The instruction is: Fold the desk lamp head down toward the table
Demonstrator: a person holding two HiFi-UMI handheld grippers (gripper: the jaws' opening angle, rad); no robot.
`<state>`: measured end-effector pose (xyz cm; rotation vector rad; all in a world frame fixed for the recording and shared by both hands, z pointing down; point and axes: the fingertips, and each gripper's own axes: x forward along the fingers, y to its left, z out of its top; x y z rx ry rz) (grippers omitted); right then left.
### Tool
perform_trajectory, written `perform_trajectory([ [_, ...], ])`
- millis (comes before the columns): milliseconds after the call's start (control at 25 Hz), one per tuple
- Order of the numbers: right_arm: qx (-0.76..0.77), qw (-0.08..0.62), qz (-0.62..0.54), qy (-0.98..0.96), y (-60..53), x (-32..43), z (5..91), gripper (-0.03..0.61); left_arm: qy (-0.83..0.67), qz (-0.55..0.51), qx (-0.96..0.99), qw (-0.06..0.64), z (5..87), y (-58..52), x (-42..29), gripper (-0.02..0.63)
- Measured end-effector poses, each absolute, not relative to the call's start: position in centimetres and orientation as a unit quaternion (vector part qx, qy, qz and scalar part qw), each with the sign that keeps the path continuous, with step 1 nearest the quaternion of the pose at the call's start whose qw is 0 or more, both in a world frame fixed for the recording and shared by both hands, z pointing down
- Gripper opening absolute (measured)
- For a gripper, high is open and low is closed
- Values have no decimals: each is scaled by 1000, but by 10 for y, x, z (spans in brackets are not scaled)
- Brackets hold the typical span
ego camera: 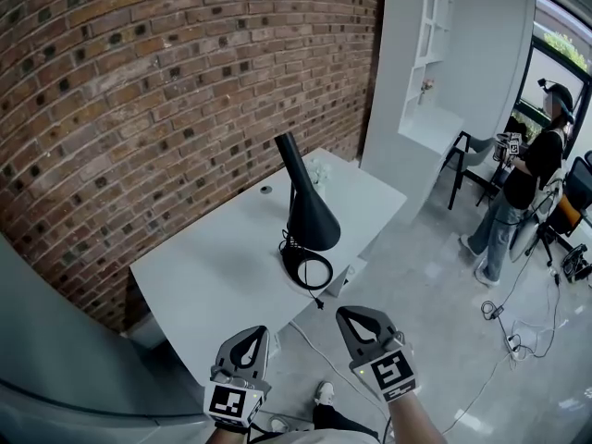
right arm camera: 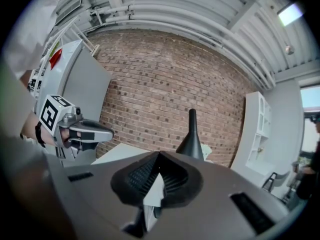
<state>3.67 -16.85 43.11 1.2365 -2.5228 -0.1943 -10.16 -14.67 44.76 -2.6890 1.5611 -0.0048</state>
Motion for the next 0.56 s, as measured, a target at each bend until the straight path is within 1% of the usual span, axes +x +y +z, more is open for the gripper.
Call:
perform_trajectory([
  [560, 451, 165, -60, -875, -118, 18, 446, 17, 470, 1, -883, -7, 473, -106, -110, 7],
])
